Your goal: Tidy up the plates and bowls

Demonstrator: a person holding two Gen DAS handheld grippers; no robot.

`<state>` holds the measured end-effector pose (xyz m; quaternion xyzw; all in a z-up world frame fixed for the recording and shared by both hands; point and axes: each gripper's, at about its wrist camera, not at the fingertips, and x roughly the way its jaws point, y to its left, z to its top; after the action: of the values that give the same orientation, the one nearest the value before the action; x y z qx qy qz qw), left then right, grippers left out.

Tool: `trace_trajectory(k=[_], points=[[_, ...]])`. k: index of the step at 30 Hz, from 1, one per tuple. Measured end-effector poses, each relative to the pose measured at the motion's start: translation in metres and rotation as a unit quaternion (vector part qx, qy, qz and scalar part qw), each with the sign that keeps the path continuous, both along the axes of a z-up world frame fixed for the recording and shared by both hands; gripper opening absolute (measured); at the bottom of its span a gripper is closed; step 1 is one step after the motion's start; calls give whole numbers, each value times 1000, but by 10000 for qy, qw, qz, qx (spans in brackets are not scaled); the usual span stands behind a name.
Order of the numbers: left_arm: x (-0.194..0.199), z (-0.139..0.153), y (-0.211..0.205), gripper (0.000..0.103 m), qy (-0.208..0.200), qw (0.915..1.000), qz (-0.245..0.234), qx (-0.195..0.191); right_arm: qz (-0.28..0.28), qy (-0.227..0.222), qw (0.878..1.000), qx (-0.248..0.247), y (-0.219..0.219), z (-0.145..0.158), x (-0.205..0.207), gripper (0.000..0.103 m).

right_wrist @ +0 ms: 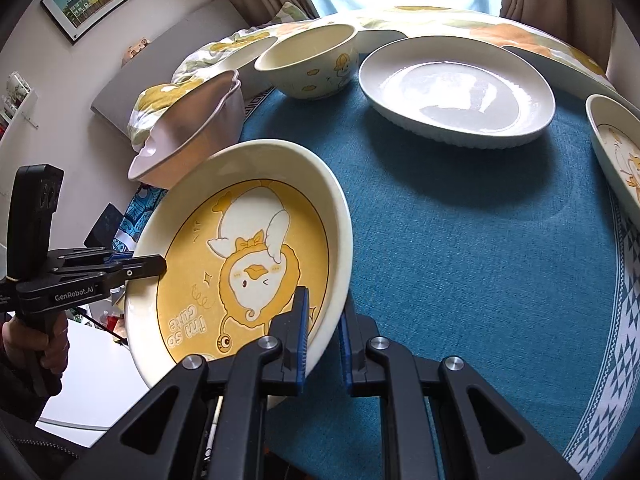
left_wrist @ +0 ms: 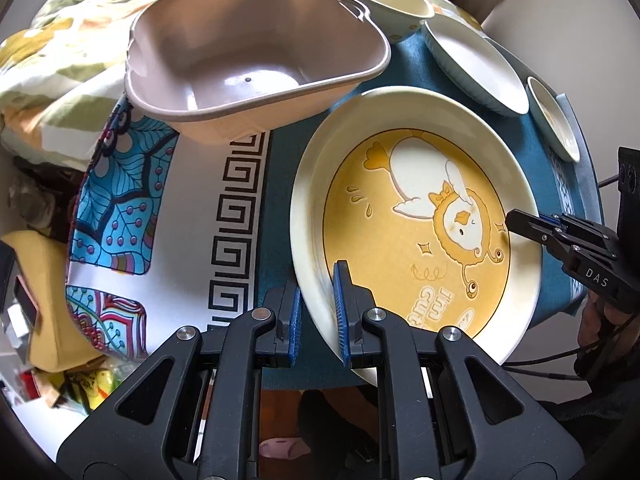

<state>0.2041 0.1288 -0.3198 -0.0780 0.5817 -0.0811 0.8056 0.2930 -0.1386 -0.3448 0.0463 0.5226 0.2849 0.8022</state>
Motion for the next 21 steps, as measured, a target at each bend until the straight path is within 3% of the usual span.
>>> trace_trajectory(k=[11, 14, 16, 17, 18, 19, 21], points=[[2, 2, -2, 12, -81, 9998, -157, 60, -337, 154, 9993, -48, -5, 3, -1, 13], [6, 1, -4, 17, -60, 9998, -190, 83, -415, 199, 9989, -104, -3, 2, 0, 13], [7, -1, -9, 25, -32, 9994, -288, 192, -435, 198, 9987, -178, -1, 2, 0, 13], [8, -1, -13, 38, -42, 9991, -342, 247, -447, 187, 9986, -220, 1, 3, 0, 13], [8, 0, -16, 57, -84, 9987, -388, 313, -467, 177, 9984, -256, 2, 3, 0, 13], [7, 2, -19, 64, -161, 9982, -417, 399, -490, 167, 9983, -280, 3, 3, 0, 13], [6, 6, -23, 69, -338, 9970, -503, 479, -541, 141, 9981, -272, 4, 2, -1, 14]])
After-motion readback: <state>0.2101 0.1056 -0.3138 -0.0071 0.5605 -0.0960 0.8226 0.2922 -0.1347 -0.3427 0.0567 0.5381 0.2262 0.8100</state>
